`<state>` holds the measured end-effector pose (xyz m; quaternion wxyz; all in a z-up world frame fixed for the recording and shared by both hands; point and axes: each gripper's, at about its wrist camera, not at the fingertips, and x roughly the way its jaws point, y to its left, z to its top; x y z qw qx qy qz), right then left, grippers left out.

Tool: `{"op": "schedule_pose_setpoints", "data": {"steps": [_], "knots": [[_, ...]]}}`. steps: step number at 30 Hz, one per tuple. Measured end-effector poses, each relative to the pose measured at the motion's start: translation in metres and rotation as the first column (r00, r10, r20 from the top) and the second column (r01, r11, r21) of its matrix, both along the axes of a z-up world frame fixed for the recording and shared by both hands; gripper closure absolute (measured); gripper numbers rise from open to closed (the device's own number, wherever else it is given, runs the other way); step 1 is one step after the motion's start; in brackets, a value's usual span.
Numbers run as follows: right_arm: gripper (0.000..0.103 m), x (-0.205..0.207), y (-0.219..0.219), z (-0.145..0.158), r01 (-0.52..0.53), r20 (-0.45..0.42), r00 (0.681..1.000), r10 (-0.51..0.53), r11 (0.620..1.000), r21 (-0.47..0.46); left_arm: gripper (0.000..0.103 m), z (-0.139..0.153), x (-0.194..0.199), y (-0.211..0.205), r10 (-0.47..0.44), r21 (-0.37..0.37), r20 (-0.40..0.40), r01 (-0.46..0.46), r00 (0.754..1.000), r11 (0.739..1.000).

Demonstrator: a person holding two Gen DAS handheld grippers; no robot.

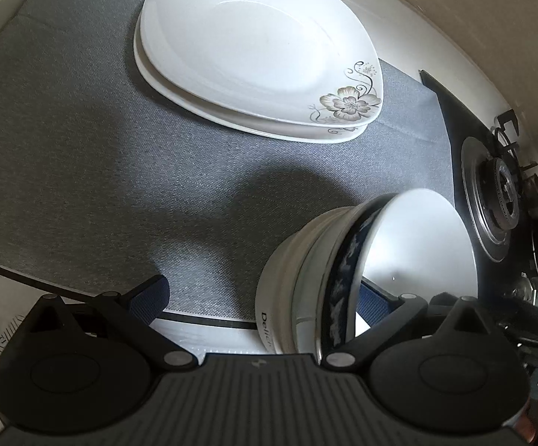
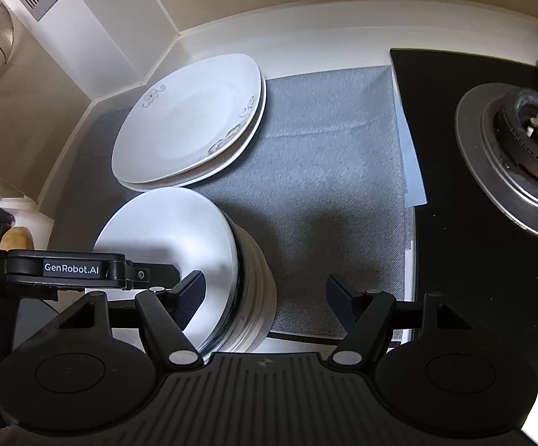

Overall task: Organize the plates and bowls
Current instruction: 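Lift the bowl stack with both grippers and carry it toward the plate stack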

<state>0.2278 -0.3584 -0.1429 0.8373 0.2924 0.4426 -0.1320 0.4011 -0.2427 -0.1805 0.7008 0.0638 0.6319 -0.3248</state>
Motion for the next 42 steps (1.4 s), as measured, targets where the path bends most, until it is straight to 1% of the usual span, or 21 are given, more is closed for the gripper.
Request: {"op": "schedule_pose_setpoints", "data": {"steps": [3,11,15,18,25,27,30,32,38,42], "knots": [[0.028,0.002,-0.001,-0.005,-0.006,-0.004,1.0,0.006,1.0,0.029,0.0,-0.003,0.002,-0.003,0.002,-0.008,-0.014,-0.002,1.0,1.0],[0.028,0.019,-0.006,-0.026,-0.005,-0.038,0.999,0.01,0.992,0.129,0.0,-0.013,0.011,-0.012,0.003,-0.031,-0.083,-0.005,0.997,1.0],[0.028,0.025,-0.01,-0.036,0.004,-0.06,0.998,0.007,0.985,0.175,0.0,-0.013,0.013,-0.016,-0.015,-0.031,-0.082,0.012,0.997,0.999],[0.026,0.025,-0.012,-0.041,0.013,-0.055,0.999,-0.002,0.977,0.213,0.0,-0.014,0.013,-0.021,-0.031,-0.029,-0.085,0.029,0.996,0.999],[0.016,0.026,-0.017,-0.051,0.024,-0.057,0.998,-0.009,0.961,0.277,0.0,-0.017,0.015,-0.034,-0.081,-0.023,-0.089,0.079,0.993,0.997],[0.015,0.028,-0.014,-0.05,0.009,-0.057,0.998,0.006,0.964,0.267,0.0,-0.018,0.015,-0.037,-0.1,-0.022,-0.09,0.098,0.991,0.995],[0.007,0.03,-0.011,-0.051,-0.014,-0.045,0.999,0.027,0.964,0.264,0.0,-0.018,0.015,-0.04,-0.124,-0.019,-0.093,0.123,0.988,0.992],[0.0,0.032,-0.007,-0.052,-0.036,-0.03,0.999,0.045,0.964,0.262,0.0,-0.019,0.015,-0.043,-0.14,-0.017,-0.095,0.139,0.986,0.99],[0.0,0.03,0.001,-0.052,-0.03,-0.009,0.999,0.033,0.972,0.234,0.0,-0.021,0.006,-0.057,-0.232,-0.016,-0.088,0.232,0.969,0.973],[0.0,0.027,-0.004,-0.051,-0.03,0.002,1.0,0.031,0.97,0.243,0.0,-0.022,0.005,-0.062,-0.24,-0.011,-0.101,0.241,0.965,0.971]]}}
